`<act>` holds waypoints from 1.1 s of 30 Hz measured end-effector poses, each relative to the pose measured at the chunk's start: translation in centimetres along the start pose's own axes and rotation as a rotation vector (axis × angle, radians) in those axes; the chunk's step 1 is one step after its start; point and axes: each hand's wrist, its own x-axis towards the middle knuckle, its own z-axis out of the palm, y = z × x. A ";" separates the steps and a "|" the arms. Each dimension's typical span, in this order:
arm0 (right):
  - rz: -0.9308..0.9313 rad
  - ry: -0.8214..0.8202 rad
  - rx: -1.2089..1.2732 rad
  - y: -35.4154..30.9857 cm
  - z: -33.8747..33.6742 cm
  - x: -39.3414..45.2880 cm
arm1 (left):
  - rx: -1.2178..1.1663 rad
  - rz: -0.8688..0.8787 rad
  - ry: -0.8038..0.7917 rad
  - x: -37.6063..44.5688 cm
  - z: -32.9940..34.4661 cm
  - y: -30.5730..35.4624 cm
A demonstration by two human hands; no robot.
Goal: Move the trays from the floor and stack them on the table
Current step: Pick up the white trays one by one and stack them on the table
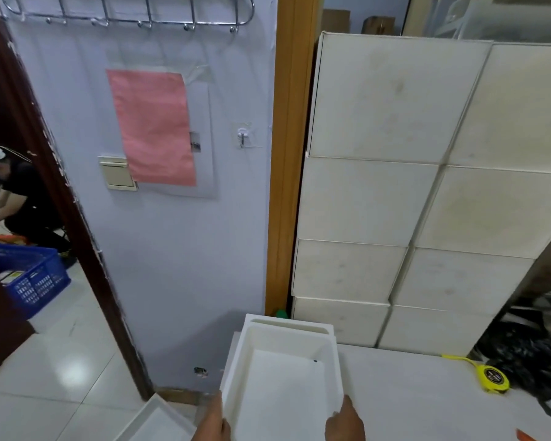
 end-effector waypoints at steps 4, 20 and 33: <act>-0.017 -0.031 -0.086 -0.3 -0.3 0.3 | 0.024 0.082 0.037 -1.2 0.4 1.4; -0.059 0.040 -0.209 -0.1 1.6 2.0 | 0.014 0.160 0.208 -2.6 0.2 4.2; -0.072 -0.011 -0.238 2.5 3.2 3.2 | 0.179 0.117 0.128 0.2 2.3 1.6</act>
